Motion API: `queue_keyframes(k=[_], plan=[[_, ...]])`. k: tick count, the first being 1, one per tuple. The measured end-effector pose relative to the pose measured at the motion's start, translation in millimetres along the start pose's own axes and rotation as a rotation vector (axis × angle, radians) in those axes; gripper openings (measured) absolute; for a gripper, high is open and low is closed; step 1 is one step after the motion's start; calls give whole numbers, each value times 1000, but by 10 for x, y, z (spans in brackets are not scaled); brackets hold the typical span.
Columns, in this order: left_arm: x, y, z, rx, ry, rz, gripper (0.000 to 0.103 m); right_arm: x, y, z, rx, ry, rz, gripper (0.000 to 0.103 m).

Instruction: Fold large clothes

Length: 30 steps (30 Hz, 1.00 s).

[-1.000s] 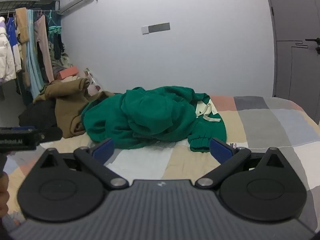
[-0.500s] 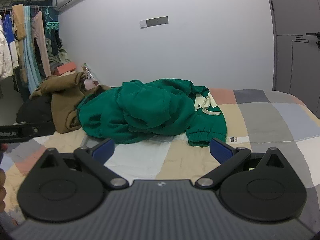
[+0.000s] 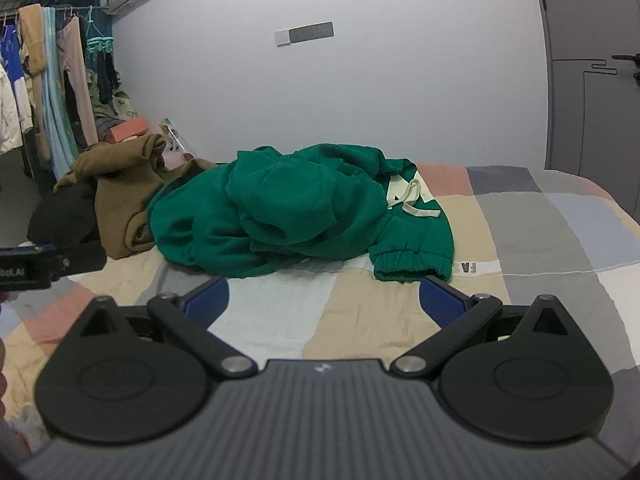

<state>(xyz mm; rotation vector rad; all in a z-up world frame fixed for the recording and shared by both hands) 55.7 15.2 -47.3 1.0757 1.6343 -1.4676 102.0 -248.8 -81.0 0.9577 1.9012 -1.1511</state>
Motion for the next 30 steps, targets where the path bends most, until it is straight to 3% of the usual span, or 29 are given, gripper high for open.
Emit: queue_keyframes(k=[30], plan=[[66, 110, -33, -25, -20, -17, 103, 62, 77, 59, 9, 19, -22, 103]])
Point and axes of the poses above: each gripper's, at about its wrist camera, not at the fingertips, and y roughly the way its jaws point, z to its right, x to its underside, the point moved 2 cm from there along y, roughly the way its jaws point, and after that the axes turned 13 degrees about y, right-handed, at the moved point
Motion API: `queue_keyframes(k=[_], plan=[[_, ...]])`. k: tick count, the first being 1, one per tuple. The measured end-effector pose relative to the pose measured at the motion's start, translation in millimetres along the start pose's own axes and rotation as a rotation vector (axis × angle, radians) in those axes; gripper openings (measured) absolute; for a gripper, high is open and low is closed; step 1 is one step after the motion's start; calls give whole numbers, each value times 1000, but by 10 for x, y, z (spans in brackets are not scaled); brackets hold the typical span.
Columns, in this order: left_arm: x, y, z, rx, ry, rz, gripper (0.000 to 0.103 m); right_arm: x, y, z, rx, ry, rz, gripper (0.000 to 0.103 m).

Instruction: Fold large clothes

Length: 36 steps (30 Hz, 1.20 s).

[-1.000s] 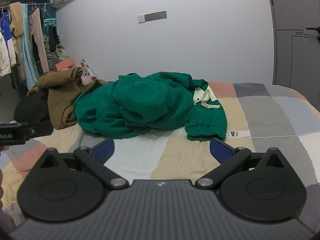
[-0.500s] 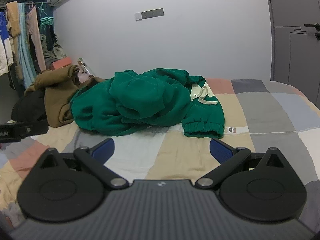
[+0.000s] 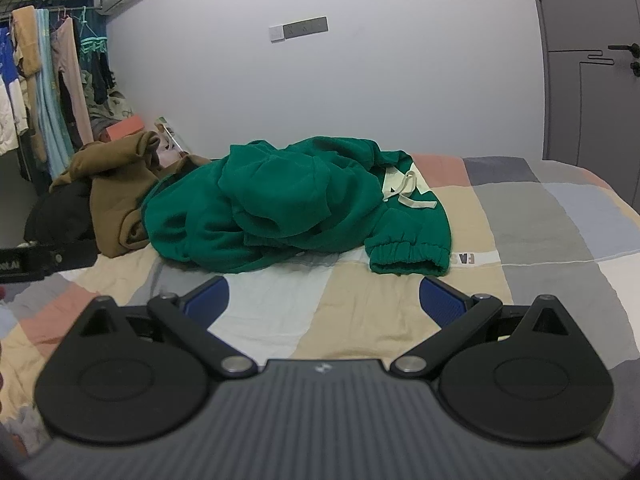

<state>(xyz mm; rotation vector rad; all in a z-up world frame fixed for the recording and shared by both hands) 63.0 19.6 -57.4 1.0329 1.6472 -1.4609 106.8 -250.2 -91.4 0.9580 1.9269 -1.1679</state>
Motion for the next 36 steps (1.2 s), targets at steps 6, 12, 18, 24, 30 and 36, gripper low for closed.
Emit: queue_keyframes(k=[6, 12, 18, 24, 30, 36], plan=[[8, 37, -2, 27, -12, -7, 103, -3, -9, 17, 6, 16, 5, 103], [18, 32, 17, 19, -1, 1, 103, -10, -24, 54, 1, 28, 9, 103], [31, 58, 41, 23, 7, -7, 103, -10, -4, 55, -3, 25, 10, 103], [23, 102, 59, 26, 17, -14, 103, 32, 69, 60, 7, 13, -17, 103], [28, 103, 76, 19, 21, -14, 103, 61, 72, 43, -2, 2, -27, 103], [30, 99, 80, 12, 25, -14, 103, 61, 49, 25, 2, -17, -14, 103]])
Point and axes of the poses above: each gripper's, at about its wrist camera, not at the fingertips, and y roughly the way its jaws point, z to its right, x to its underside, the point moved 2 cm from there along y, roughly the way its jaws point, and after that the axes turned 13 degrees about y, right-handed, at the moved point
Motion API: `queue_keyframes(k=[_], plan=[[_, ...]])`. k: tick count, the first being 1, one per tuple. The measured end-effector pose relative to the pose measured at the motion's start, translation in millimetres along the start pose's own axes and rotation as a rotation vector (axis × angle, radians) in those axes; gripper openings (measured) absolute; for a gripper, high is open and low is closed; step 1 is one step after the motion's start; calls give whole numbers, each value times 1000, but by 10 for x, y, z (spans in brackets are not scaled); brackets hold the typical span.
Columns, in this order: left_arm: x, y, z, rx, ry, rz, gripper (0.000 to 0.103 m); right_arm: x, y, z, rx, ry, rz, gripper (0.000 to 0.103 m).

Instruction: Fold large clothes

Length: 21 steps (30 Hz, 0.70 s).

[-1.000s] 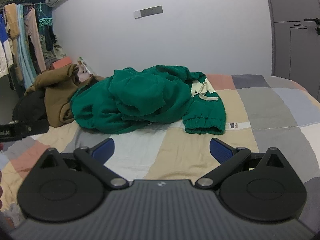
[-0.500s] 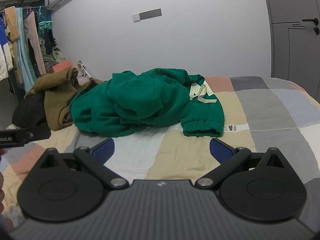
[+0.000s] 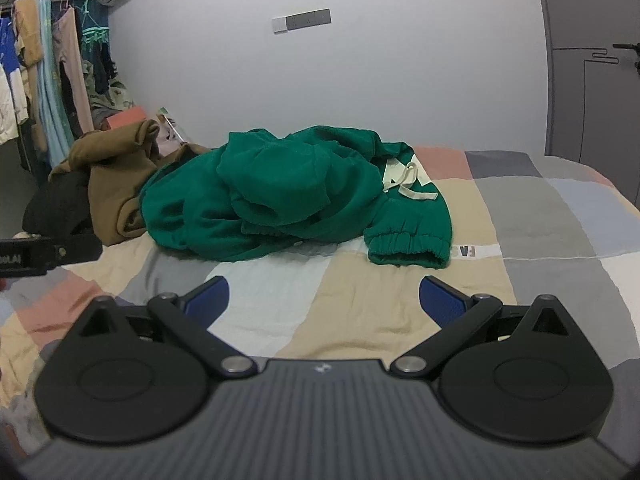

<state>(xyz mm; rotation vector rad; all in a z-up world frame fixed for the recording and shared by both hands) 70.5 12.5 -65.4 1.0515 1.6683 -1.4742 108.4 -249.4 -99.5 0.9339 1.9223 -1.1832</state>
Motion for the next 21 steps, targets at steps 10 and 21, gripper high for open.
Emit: queue_keyframes(k=[10, 21], plan=[[21, 147, -6, -21, 19, -15, 103, -11, 115, -18, -28, 2, 4, 103], [-180, 592, -330, -51, -17, 37, 103, -326, 847, -352, -122, -53, -33, 103]])
Point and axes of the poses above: each gripper's, at about its wrist camera, not at the fingertips, and y roughly the way its jaws point, z to its right, x to its underside, the point moved 2 cm from there along y, roughly the way its jaws point, and after that the axes turned 13 degrees about y, right-handed, at the moved point
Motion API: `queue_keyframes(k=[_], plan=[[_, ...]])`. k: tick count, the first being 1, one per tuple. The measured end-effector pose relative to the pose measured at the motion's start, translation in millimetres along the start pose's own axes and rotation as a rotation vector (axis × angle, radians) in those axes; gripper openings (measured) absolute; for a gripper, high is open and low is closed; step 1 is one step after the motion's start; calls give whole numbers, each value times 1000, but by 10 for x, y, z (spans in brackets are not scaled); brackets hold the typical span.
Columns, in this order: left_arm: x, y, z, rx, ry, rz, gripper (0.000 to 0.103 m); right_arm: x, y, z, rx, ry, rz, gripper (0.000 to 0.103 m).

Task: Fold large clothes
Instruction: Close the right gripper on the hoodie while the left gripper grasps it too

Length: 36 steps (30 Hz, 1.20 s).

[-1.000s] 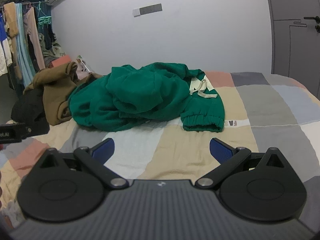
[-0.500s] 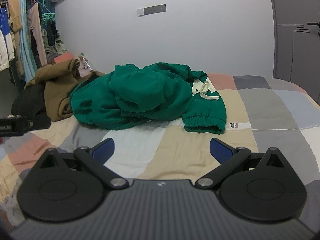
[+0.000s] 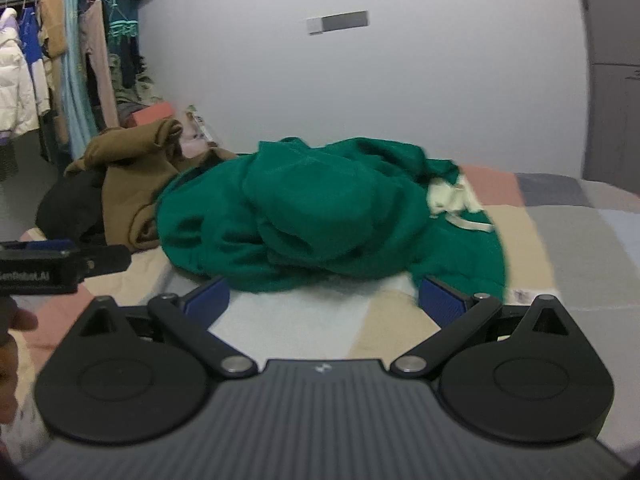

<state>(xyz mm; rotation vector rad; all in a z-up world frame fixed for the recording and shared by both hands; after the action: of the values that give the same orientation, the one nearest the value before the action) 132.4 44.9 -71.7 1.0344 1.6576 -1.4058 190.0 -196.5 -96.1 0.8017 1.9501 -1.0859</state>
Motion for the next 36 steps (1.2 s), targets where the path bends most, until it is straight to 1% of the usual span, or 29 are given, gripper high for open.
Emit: queue_keyframes(k=[1, 4, 5, 8, 10, 12, 13, 16, 18, 19, 20, 21, 22, 23, 24, 27, 30, 31, 33, 36], plan=[[-16, 38, -41, -2, -3, 10, 103, -32, 136, -22, -9, -3, -3, 103], [-26, 156, -198, -46, -13, 50, 103, -80, 572, -76, 1, -21, -27, 103], [-14, 187, -242, -55, -14, 54, 103, -96, 720, -84, 15, -22, -36, 103], [47, 283, -405, -59, -26, 51, 103, -157, 1098, -130, 51, -62, -17, 103], [86, 326, -511, -58, -42, 52, 103, -199, 1370, -134, 80, -81, -33, 103], [105, 335, -588, -64, -47, 69, 103, -219, 1598, -127, 141, -109, -32, 103], [115, 334, -605, -67, -48, 71, 103, -223, 1682, -123, 156, -114, -30, 103], [142, 350, -705, -40, -74, 77, 103, -213, 1860, -180, 149, -139, -44, 103], [199, 382, -753, -19, -96, 65, 103, -210, 1916, -213, 120, -138, -52, 100], [234, 416, -796, -8, -112, 55, 103, -214, 1918, -221, 108, -125, -53, 97], [268, 443, -826, 10, -125, 44, 103, -219, 1913, -239, 95, -110, -59, 78], [301, 470, -857, 28, -142, 32, 103, -229, 1900, -270, 84, -98, -74, 63], [329, 501, -900, 38, -166, 19, 103, -232, 1870, -305, 87, -100, -79, 58], [355, 527, -947, 41, -194, 6, 103, -241, 1845, -340, 90, -113, -82, 44], [373, 541, -982, 44, -215, -2, 103, -248, 1786, -384, 98, -137, -83, 31], [414, 568, -1068, 49, -258, -31, 103, -303, 1584, -475, 100, -194, -77, 23], [452, 556, -1151, 113, -344, -40, 103, -348, 1256, -539, 72, -242, -57, 21], [452, 547, -1149, 113, -348, -47, 103, -368, 1129, -548, 65, -245, -54, 20], [440, 509, -1123, 89, -312, -51, 103, -412, 881, -573, 39, -250, -48, 20], [412, 426, -1066, 69, -266, -40, 103, -433, 473, -664, -12, -310, -46, 19]])
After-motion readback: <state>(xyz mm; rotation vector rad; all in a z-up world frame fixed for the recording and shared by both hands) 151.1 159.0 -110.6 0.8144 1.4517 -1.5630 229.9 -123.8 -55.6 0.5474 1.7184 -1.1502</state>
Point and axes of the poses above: each gripper's, at about its wrist camera, not at the fingertips, and y roughly the way its jaws point, z to its right, x to its underside, the point moved 2 cm from there along y, roughly the way its jaws point, and after that the axes turned 13 degrees about y, right-handed, at the moved point
